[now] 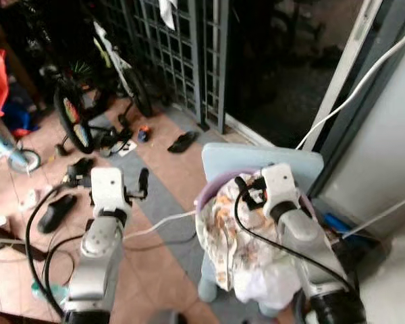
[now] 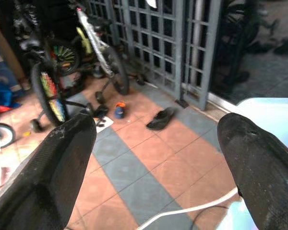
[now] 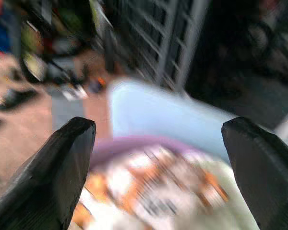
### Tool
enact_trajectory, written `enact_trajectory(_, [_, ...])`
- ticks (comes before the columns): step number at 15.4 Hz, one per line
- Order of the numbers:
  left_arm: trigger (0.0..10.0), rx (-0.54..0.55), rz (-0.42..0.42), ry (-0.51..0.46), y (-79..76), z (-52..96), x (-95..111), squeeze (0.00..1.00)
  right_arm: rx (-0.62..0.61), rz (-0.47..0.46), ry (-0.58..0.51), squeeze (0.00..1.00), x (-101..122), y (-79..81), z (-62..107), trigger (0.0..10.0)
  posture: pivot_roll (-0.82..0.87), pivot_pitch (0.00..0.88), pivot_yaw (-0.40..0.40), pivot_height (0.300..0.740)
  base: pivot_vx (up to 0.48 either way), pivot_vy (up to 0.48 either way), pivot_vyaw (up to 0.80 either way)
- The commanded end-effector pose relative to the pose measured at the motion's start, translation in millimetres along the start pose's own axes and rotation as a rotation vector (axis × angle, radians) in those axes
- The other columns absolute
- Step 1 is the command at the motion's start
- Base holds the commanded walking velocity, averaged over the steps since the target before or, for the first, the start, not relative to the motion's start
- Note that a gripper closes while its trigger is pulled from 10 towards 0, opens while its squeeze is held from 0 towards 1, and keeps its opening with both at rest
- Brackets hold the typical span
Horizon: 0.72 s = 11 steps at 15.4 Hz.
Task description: Clothes washing
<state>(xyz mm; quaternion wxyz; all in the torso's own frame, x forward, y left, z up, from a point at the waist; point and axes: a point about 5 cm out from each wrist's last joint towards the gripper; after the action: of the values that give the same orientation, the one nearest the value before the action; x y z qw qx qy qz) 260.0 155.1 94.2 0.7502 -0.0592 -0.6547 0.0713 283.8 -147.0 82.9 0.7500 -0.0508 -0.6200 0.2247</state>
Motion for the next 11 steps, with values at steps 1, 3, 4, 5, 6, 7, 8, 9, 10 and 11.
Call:
enact_trajectory(1, [10.0,-0.003,-0.001,0.049,0.4,7.8,-5,0.0,-0.017,0.004,0.083,0.0,-9,-3.4,-2.2,10.0,0.0,0.07,0.048,0.74,0.0,0.0,0.0])
enact_trajectory(3, [10.0,0.027,-0.012,0.108,8.0,26.2,-10,0.0,-0.006,-0.013,0.198,0.0,-19,-0.1,-6.7,10.0,0.03,0.126,0.027,0.74,0.0,0.0,0.0])
enact_trajectory(4, [10.0,0.032,-0.002,0.127,10.7,36.3,-11,0.0,0.0,-0.031,0.251,0.0,-24,3.0,-8.0,10.0,0.05,0.156,0.015,0.74,0.0,0.0,0.0])
enact_trajectory(5, [10.0,0.034,0.001,0.138,11.5,43.5,-9,0.0,0.027,-0.047,0.274,0.0,-24,9.0,-13.9,10.0,0.08,0.187,0.003,0.74,0.0,0.0,0.0])
enact_trajectory(6, [10.0,0.029,0.004,0.141,10.4,48.6,-6,0.0,0.056,-0.043,0.275,0.0,-22,14.7,-19.7,10.0,0.08,0.206,-0.001,0.74,0.0,0.0,0.0])
enact_trajectory(7, [10.0,0.024,-0.007,0.145,9.2,52.7,-3,0.0,0.08,-0.034,0.27,0.0,-19,19.6,-24.4,10.0,0.09,0.214,-0.004,0.74,0.0,0.0,0.0])
enact_trajectory(8, [10.0,0.024,-0.013,0.148,8.1,56.3,0,0.0,0.092,-0.024,0.278,0.0,-18,23.1,-29.7,10.0,0.1,0.228,-0.008,0.74,0.0,0.0,0.0])
enact_trajectory(9, [10.0,0.032,-0.007,0.148,6.8,60.1,4,0.0,0.104,-0.034,0.318,0.0,-21,30.7,-39.1,7.5,0.11,0.247,-0.008,0.74,0.0,0.0,0.0])
enact_trajectory(10, [10.0,0.035,-0.006,0.15,6.3,62.2,5,0.0,0.112,-0.046,0.352,0.0,-26,34.8,-41.1,4.2,0.12,0.25,-0.007,0.74,0.0,0.0,0.0])
enact_trajectory(11, [10.0,0.041,-0.004,0.154,6.7,63.6,6,0.0,0.113,-0.059,0.414,0.0,-35,40.7,-41.0,0.0,0.12,0.266,-0.009,0.74,0.0,0.0,0.0])
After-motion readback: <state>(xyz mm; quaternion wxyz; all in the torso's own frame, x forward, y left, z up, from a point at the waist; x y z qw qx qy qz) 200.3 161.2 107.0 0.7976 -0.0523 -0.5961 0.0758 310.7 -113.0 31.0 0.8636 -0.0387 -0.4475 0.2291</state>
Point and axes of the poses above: a point about 5 cm out from each wrist's last joint towards the gripper, its own z axis pointing back from the gripper into the wrist, its own x axis along the axis of the wrist's last joint, y = z × x, and after that the axes turned 10 degrees about z, right-handed
